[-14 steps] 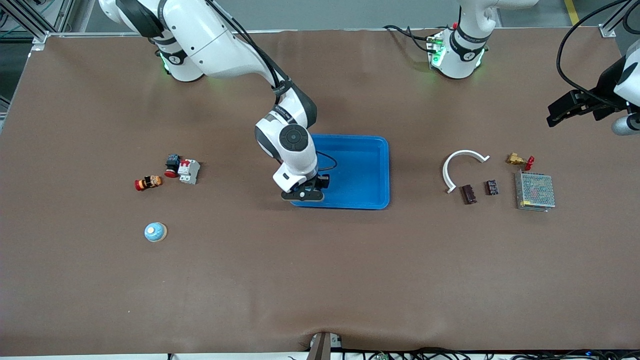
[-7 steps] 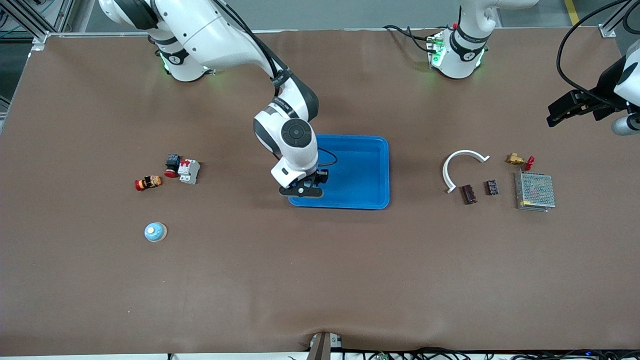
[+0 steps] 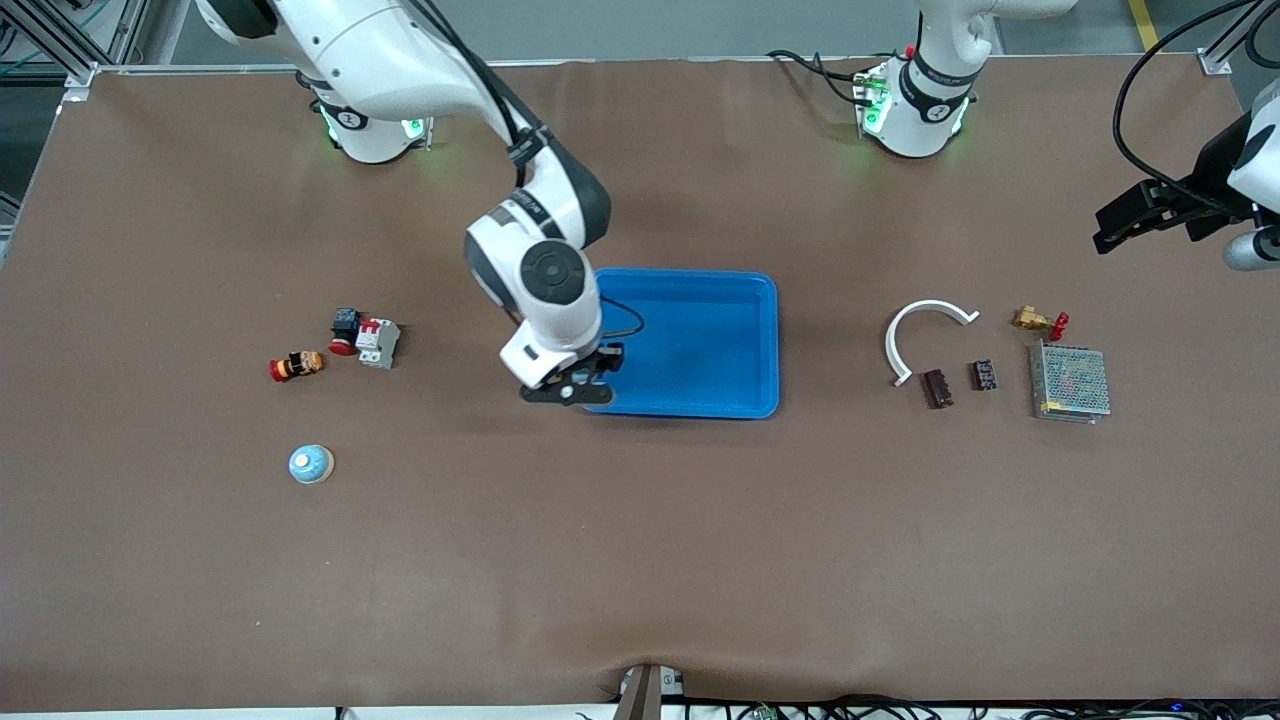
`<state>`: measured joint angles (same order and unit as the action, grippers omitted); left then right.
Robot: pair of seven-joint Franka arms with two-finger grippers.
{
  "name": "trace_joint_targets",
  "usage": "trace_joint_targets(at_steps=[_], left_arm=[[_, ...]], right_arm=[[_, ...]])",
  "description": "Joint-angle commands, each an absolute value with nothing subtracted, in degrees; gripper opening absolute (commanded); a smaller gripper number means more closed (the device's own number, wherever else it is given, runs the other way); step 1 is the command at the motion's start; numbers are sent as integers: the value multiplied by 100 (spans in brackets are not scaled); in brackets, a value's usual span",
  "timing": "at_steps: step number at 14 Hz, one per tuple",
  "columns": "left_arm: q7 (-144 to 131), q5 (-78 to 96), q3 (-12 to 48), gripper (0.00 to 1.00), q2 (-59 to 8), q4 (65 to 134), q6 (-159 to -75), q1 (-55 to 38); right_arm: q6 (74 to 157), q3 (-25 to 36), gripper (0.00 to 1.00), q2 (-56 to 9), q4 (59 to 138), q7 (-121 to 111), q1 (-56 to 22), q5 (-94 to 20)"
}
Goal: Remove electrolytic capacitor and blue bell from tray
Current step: 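Lift the bell out of the tray and carry it with the right gripper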
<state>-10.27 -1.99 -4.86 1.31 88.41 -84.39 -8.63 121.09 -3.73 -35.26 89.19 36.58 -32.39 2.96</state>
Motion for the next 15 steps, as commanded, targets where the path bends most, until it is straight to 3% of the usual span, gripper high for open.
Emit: trace_joint_targets(at_steps=[1,15], left_arm=[[-914,-88,-510,100,176,8824,-8385,-870],[-923,-88,-501,100,176,8842,-8376,-879]], right_arm=[[11717,-440,43,-3331,8790,2737,-2753,-17],[11707,-413,41,-3427,8596,-1184,-678,-62]])
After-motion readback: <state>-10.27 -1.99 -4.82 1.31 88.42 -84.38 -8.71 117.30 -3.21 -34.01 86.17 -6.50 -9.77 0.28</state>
